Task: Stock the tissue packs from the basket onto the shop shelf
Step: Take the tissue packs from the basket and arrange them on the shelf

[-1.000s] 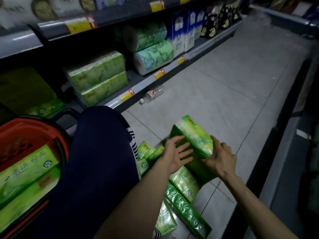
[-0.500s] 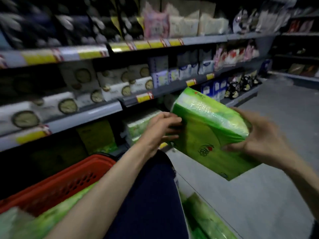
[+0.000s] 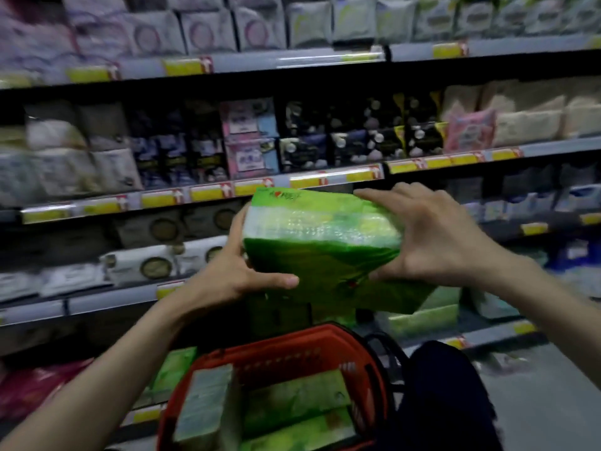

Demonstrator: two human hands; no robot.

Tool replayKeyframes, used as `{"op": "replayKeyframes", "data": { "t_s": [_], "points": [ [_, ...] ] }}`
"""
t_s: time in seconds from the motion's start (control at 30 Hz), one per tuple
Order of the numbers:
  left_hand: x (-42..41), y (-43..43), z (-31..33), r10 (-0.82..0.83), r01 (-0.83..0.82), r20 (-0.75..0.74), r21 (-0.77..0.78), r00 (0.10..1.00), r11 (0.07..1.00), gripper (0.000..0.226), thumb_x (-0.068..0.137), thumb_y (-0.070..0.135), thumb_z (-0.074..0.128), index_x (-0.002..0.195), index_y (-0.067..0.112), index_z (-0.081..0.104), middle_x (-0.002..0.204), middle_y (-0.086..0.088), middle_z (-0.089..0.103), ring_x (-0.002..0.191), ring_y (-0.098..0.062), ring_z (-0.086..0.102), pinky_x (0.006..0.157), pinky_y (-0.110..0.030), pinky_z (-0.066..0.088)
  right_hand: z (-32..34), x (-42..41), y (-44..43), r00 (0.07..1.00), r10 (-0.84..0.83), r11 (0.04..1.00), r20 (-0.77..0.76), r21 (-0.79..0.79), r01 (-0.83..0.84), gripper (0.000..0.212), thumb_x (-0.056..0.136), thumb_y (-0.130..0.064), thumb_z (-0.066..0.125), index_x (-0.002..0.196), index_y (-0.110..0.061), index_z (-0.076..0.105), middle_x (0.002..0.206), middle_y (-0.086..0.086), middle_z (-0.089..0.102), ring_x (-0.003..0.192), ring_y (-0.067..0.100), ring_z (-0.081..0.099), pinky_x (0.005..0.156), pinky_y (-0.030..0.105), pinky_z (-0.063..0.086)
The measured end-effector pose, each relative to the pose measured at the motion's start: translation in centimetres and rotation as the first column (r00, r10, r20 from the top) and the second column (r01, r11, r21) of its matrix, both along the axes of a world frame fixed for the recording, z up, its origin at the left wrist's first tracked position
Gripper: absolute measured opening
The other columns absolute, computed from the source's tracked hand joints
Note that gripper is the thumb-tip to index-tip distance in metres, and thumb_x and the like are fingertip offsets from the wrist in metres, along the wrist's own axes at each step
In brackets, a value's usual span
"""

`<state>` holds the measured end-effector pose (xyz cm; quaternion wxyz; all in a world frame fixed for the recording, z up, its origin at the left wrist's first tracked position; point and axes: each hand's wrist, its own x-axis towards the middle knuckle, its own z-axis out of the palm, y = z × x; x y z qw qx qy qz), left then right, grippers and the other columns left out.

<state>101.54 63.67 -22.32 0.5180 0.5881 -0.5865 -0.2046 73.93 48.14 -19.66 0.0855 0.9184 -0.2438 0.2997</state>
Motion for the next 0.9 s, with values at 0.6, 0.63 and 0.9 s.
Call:
{"op": "replayKeyframes", "data": {
  "t_s": [0.6, 0.63, 0.9],
  "points": [
    [3.7, 3.0, -11.3, 0.162, -0.207, -0.859, 0.067, 0.485, 0.976, 0.065, 0.078, 0.029, 0.086, 0.138, 0.026, 0.061, 0.126, -0.015, 0.073, 0.108, -0.036, 0.073, 0.077, -0.049, 0.064, -11.7, 11.2, -1.3, 0.956, 0.27, 0.885, -0.118, -0.36, -0.294, 0.111, 0.054, -0.015, 0.075, 0.16, -0.024, 0.044, 0.13, 0.016, 0.065, 0.113, 0.035, 0.061, 0.098, 0.053, 0.04],
    [3.6, 2.9, -12.0, 0.198, -0.272, -0.854, 0.068, 0.482, 0.96, 0.065, 0.074, 0.026, 0.088, 0.134, 0.027, 0.062, 0.121, -0.014, 0.075, 0.101, -0.035, 0.075, 0.07, -0.045, 0.064, -12.8, 11.1, -1.7, 0.954, 0.271, 0.884, -0.124, -0.361, -0.298, 0.112, 0.054, -0.015, 0.076, 0.16, -0.024, 0.041, 0.131, 0.015, 0.065, 0.114, 0.034, 0.061, 0.098, 0.053, 0.04],
    [2.8, 1.3, -17.1, 0.283, -0.489, -0.809, -0.006, 0.514, 0.872, 0.096, 0.043, 0.044, 0.104, 0.132, 0.036, 0.068, 0.128, -0.007, 0.073, 0.116, -0.034, 0.071, 0.104, -0.061, 0.051, -18.2, 11.0, -1.3, 0.989, 0.069, 0.99, 0.128, 0.115, -0.084, 0.133, 0.055, -0.063, 0.093, 0.162, -0.052, 0.014, 0.17, 0.017, 0.02, 0.157, 0.05, 0.015, 0.116, 0.078, 0.024]
  ]
}}
